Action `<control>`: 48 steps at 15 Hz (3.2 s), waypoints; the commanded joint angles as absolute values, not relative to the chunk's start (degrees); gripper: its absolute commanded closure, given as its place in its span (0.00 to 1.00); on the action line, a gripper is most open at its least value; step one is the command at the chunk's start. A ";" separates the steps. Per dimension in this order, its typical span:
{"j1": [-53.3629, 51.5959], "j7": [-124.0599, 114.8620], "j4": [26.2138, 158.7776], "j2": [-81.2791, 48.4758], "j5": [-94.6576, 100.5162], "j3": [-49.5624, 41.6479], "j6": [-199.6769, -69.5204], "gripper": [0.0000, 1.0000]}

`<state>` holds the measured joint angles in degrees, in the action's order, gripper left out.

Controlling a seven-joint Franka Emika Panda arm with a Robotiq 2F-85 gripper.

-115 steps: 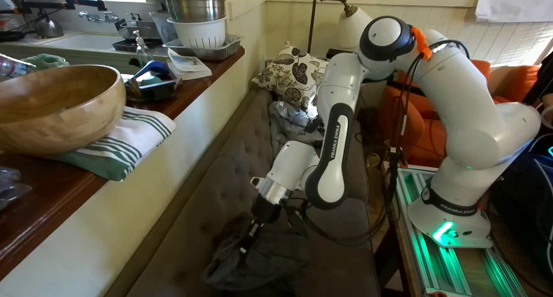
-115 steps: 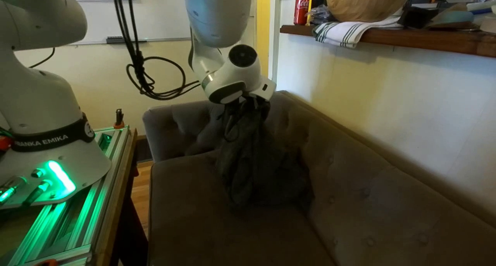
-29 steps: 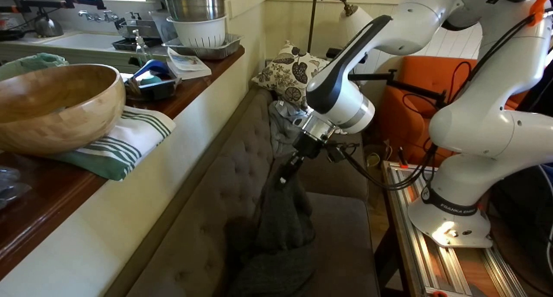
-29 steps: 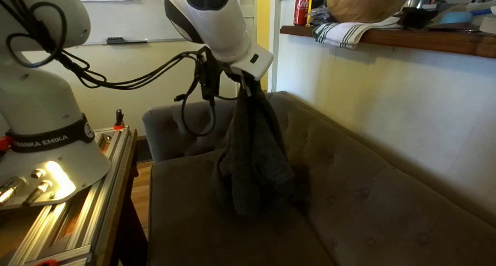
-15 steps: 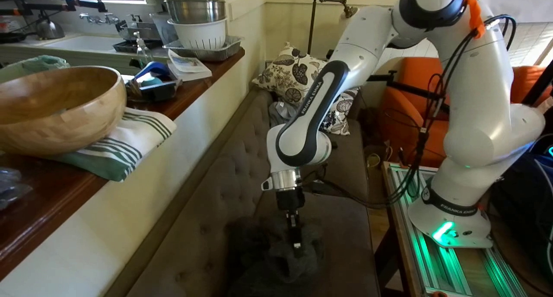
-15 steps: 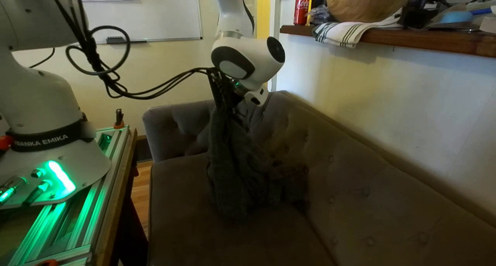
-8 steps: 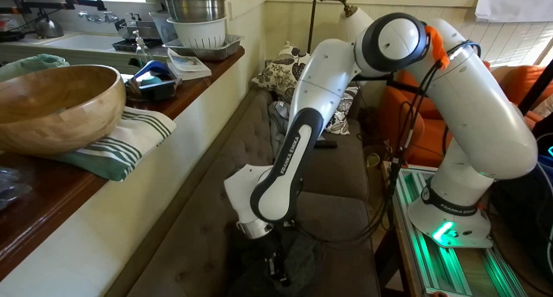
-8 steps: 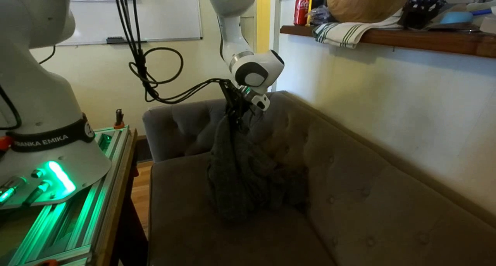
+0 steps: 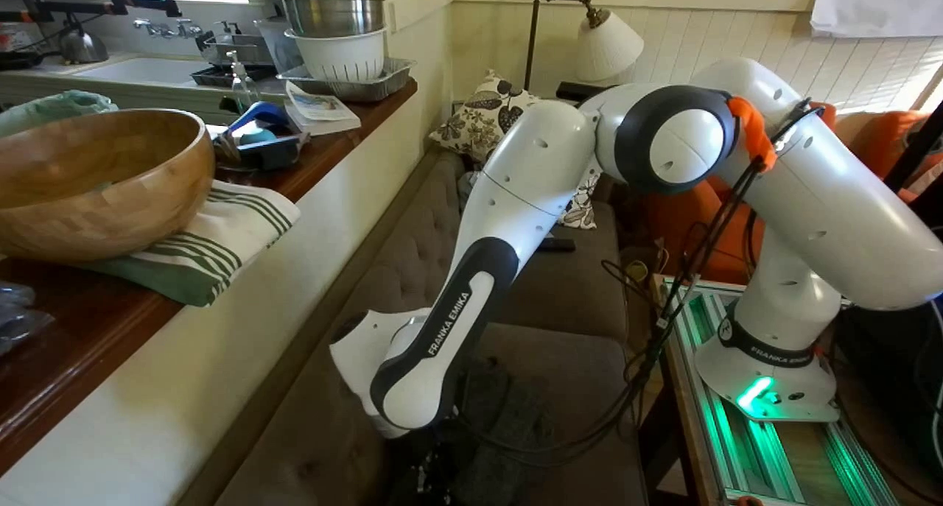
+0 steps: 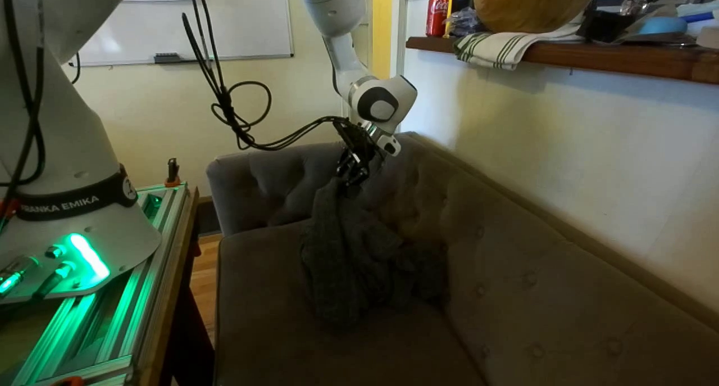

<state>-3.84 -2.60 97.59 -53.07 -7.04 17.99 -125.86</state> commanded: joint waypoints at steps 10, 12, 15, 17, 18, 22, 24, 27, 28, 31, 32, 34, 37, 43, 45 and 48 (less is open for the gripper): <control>9.17 -2.28 134.36 -33.82 -23.30 9.02 -164.85 0.00; 11.45 -3.16 138.02 -32.53 -24.25 8.82 -167.66 0.00; 14.11 -3.86 141.81 -31.46 -24.31 8.54 -169.58 0.00; 16.43 -2.54 140.94 -33.32 -24.34 10.62 -171.24 0.00; 17.84 -2.19 139.78 -35.03 -25.02 12.40 -173.02 0.00; 25.51 -2.47 134.00 -43.64 -25.33 22.62 -179.31 0.00; 26.48 -3.31 130.50 -48.75 -23.37 24.73 -177.35 0.00; 27.49 -3.39 127.05 -54.27 -22.74 25.68 -175.18 0.00; 27.01 -3.49 125.25 -56.09 -22.43 25.01 -173.87 0.00; 25.84 -3.00 119.67 -59.86 -21.96 23.52 -168.13 0.00; 25.25 -2.65 117.71 -60.72 -22.04 23.01 -166.05 0.25; 25.76 -0.84 115.15 -61.76 -22.98 23.53 -163.66 0.34; 27.62 1.83 115.28 -60.18 -24.24 24.66 -163.84 0.55; 42.42 13.30 119.78 -59.24 -26.13 36.73 -170.06 0.98; 49.67 16.92 122.08 -59.90 -24.28 43.26 -172.36 1.00; 60.93 21.85 126.09 -62.95 -20.39 53.15 -174.35 0.99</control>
